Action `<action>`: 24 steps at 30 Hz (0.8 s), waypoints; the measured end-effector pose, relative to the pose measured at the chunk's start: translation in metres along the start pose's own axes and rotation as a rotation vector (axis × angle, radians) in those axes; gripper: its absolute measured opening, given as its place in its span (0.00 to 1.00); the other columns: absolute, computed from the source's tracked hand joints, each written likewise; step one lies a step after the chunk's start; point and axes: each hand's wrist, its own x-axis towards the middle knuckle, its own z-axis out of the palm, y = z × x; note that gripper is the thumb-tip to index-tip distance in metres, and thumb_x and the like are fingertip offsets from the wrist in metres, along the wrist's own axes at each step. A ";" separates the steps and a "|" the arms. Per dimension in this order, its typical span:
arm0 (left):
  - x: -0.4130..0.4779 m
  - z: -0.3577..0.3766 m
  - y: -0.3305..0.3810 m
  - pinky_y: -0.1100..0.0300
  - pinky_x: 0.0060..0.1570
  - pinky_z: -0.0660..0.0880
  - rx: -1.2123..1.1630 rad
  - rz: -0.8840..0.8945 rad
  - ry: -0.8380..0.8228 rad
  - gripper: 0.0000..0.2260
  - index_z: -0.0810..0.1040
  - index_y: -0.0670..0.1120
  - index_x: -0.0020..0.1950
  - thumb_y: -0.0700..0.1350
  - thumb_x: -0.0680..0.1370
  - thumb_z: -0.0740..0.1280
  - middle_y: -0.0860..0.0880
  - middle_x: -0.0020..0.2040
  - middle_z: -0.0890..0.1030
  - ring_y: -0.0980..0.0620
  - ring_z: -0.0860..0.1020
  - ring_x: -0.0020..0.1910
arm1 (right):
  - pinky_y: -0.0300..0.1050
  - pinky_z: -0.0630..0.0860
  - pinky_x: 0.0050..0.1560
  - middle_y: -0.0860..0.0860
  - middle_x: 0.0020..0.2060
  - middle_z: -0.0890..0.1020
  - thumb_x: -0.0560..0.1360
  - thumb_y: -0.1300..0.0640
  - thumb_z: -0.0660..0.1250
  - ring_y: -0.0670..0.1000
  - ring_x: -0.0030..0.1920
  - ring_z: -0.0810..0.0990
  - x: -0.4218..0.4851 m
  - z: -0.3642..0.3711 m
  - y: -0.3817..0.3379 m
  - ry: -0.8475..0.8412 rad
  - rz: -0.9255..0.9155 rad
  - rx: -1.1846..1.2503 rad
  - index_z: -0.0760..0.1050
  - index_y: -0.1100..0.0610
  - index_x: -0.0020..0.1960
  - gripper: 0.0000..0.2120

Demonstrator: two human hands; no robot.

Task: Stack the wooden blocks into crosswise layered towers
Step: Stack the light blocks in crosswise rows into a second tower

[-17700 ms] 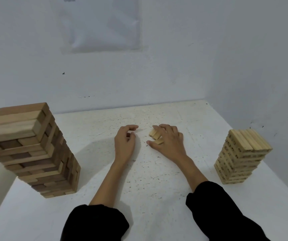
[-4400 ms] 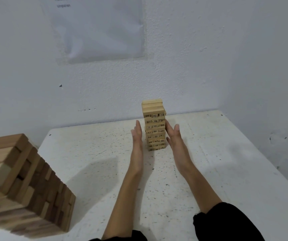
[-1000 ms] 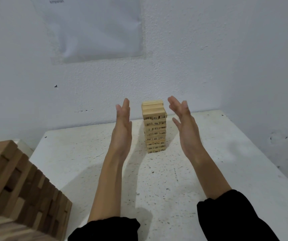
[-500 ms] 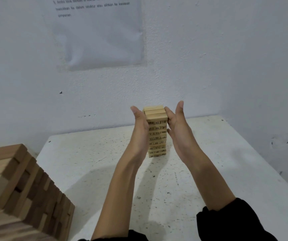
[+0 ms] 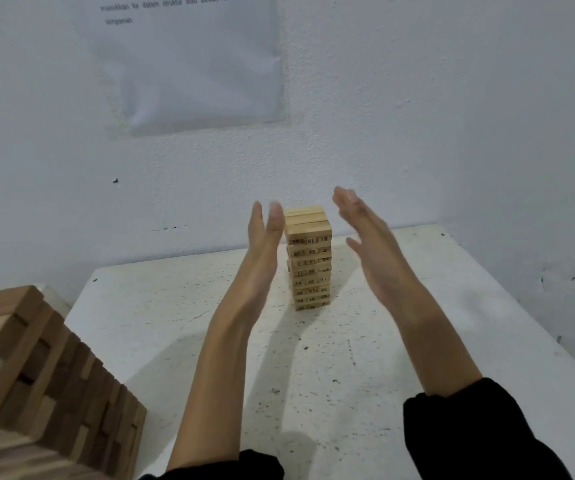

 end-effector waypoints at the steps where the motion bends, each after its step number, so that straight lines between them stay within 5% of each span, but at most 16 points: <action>1: 0.003 -0.005 -0.003 0.53 0.71 0.51 0.028 0.048 0.057 0.36 0.48 0.58 0.77 0.67 0.72 0.54 0.59 0.77 0.52 0.60 0.53 0.74 | 0.47 0.61 0.69 0.41 0.69 0.69 0.69 0.35 0.58 0.40 0.68 0.65 0.003 -0.007 -0.001 -0.008 -0.036 -0.035 0.66 0.44 0.70 0.31; 5: 0.019 -0.018 -0.017 0.51 0.71 0.60 0.055 0.195 0.117 0.34 0.63 0.61 0.71 0.58 0.68 0.72 0.59 0.73 0.65 0.64 0.61 0.71 | 0.50 0.63 0.70 0.40 0.64 0.74 0.64 0.43 0.69 0.39 0.66 0.68 0.019 -0.030 0.008 -0.092 -0.083 -0.145 0.74 0.42 0.61 0.25; 9: 0.027 -0.018 -0.026 0.52 0.67 0.65 0.069 0.183 0.080 0.38 0.67 0.55 0.70 0.59 0.61 0.73 0.57 0.65 0.75 0.64 0.71 0.64 | 0.56 0.63 0.71 0.41 0.66 0.73 0.60 0.40 0.75 0.42 0.68 0.67 0.030 -0.035 0.019 -0.225 -0.042 -0.207 0.73 0.41 0.63 0.32; 13: 0.032 -0.017 -0.036 0.48 0.66 0.68 0.103 0.146 0.090 0.31 0.75 0.55 0.61 0.59 0.60 0.74 0.58 0.59 0.80 0.63 0.74 0.61 | 0.57 0.64 0.69 0.42 0.64 0.76 0.60 0.42 0.75 0.44 0.67 0.69 0.037 -0.034 0.027 -0.274 -0.053 -0.219 0.73 0.47 0.65 0.34; 24: 0.031 -0.014 -0.036 0.54 0.63 0.68 0.083 0.157 0.094 0.25 0.77 0.56 0.57 0.59 0.61 0.73 0.61 0.55 0.81 0.65 0.75 0.58 | 0.57 0.66 0.68 0.42 0.61 0.77 0.60 0.41 0.74 0.45 0.66 0.71 0.038 -0.033 0.032 -0.266 -0.088 -0.216 0.74 0.47 0.64 0.33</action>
